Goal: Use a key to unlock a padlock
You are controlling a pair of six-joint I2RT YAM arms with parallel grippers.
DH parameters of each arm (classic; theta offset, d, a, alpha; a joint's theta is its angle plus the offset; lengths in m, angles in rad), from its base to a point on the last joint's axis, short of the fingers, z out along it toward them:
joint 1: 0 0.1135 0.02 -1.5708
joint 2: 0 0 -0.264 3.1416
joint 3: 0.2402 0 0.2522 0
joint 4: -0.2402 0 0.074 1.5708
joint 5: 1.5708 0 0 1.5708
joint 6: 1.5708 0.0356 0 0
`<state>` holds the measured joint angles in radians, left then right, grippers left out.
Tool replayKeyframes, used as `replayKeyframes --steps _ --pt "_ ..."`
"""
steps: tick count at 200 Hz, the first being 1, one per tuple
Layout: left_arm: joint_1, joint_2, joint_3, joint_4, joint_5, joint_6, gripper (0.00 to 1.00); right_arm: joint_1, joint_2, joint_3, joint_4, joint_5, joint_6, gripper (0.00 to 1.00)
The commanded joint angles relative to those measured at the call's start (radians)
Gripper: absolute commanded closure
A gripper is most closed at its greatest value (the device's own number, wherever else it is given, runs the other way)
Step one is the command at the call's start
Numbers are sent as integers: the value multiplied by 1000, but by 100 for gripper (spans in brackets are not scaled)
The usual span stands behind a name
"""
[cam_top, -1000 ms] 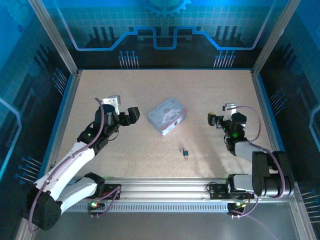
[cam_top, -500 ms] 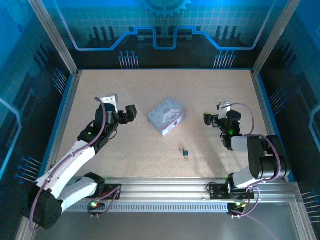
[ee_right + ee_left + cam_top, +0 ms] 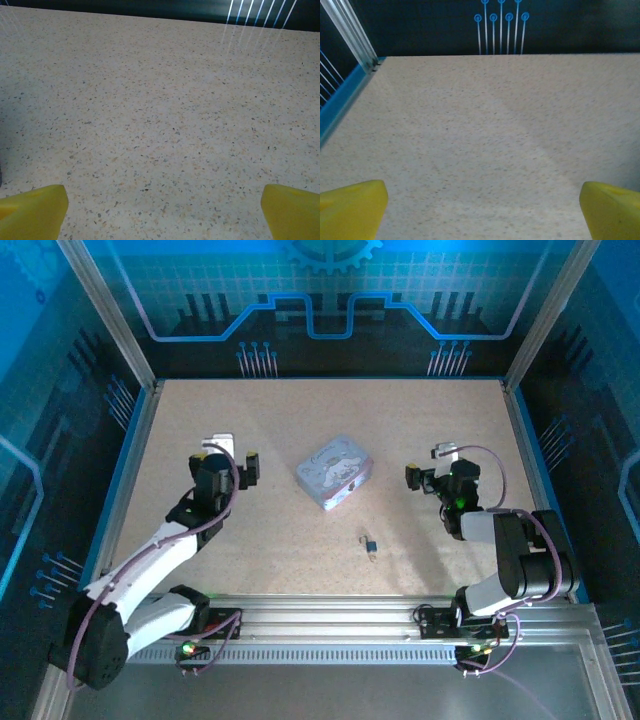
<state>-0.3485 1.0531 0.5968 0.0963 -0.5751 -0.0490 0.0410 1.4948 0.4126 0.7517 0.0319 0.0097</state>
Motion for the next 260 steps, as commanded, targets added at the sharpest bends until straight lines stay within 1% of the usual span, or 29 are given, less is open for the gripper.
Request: replayKeyframes --steps 1,42,76,119,129,149,165,172,180,201,222,245,254,260 --pt "19 41 -24 100 -67 112 1 12 8 19 1 22 -15 0" --pt "87 139 -73 191 5 75 1 14 8 18 1 22 -14 0" --pt "148 204 -125 327 97 43 1 14 9 18 1 23 -15 0" --pt "176 343 -149 521 175 92 1 13 8 18 1 23 -15 0" --pt "179 358 -132 510 202 102 1 13 8 18 1 23 -16 0" --pt "181 396 -124 567 229 139 1 13 8 19 1 23 -15 0" --pt "190 447 -140 668 239 160 1 13 8 19 0 23 -15 0" --pt "196 442 -132 639 224 142 1 14 8 18 1 23 -15 0" --pt "216 441 -134 642 267 131 1 13 8 18 1 23 -14 0" --pt "237 439 -154 671 292 111 1 13 8 19 0 23 -14 0" --pt "267 438 -159 676 351 92 1 13 8 19 1 23 -15 0" --pt "312 465 -206 770 422 54 1 13 8 19 0 24 -15 0" --pt "316 510 -230 878 429 65 1 12 8 19 -1 24 -15 0" --pt "315 496 -228 841 444 64 1 13 8 19 0 24 -15 0"
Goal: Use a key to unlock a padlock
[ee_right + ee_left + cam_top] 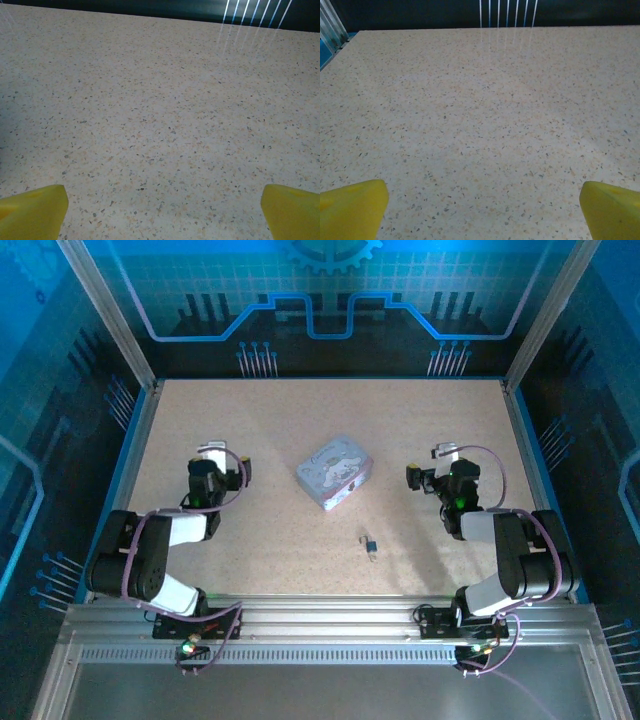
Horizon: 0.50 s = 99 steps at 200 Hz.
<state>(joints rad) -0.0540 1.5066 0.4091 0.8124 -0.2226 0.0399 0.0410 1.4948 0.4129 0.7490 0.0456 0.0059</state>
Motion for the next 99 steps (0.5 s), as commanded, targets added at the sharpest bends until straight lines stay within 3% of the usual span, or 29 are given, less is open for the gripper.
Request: replayKeyframes --steps 1,99 --pt "21 40 -39 117 94 -25 1 13 9 18 3 10 -11 0" --pt "31 42 -25 102 101 -34 1 22 8 19 4 18 -16 0"
